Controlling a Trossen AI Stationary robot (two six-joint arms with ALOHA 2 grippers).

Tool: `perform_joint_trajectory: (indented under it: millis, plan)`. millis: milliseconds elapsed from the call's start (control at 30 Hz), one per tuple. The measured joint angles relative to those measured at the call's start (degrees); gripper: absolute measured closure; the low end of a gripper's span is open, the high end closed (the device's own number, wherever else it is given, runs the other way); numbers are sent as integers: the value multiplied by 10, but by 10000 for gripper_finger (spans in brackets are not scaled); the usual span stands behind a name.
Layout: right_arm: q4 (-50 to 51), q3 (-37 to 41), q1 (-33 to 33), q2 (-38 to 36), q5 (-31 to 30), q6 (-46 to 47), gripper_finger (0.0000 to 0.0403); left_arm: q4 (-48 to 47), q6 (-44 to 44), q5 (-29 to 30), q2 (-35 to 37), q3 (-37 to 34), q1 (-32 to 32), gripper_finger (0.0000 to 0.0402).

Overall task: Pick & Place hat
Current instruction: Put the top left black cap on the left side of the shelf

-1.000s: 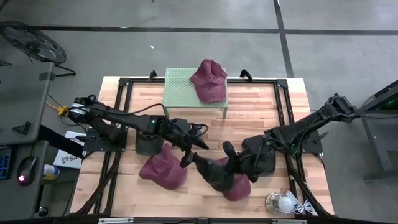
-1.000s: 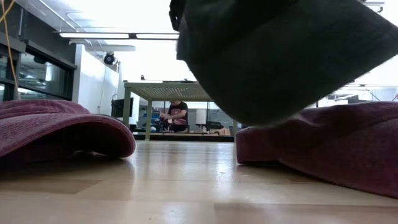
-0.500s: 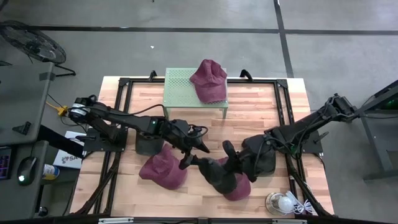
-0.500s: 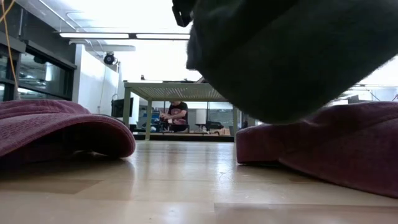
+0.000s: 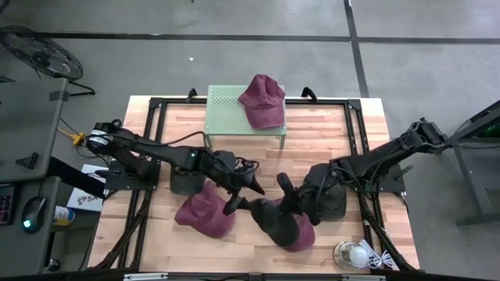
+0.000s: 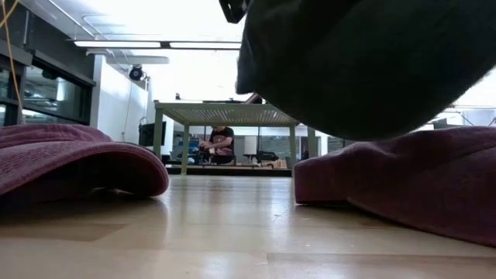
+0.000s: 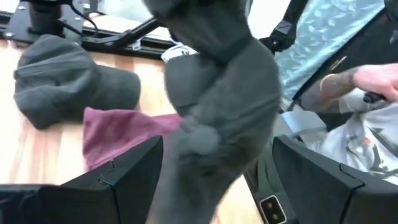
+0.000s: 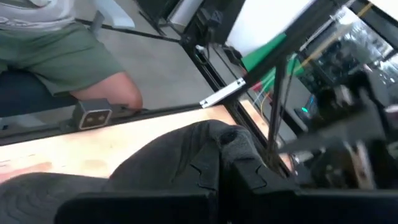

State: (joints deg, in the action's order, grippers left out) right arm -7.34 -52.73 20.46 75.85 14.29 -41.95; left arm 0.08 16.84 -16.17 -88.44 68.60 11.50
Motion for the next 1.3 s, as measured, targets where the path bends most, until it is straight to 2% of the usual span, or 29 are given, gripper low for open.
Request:
perform_joint_trajectory:
  millis: [167, 367, 733, 967, 1300]
  plan:
    - [15, 0, -6, -1, -35, 21, 403, -2, 0, 3, 0, 0, 20, 104]
    - [7, 0, 0, -1, -19, 31, 403, -17, -3, 70, 0, 0, 24, 104]
    - [2, 0, -3, -1, -46, 42, 403, -18, -5, 51, 0, 0, 24, 110]
    - [7, 0, -3, -1, -45, 44, 403, -20, -1, 66, 0, 0, 24, 171]
    - [-3, 0, -3, -1, -45, 35, 403, -72, -14, 127, 0, 0, 24, 300]
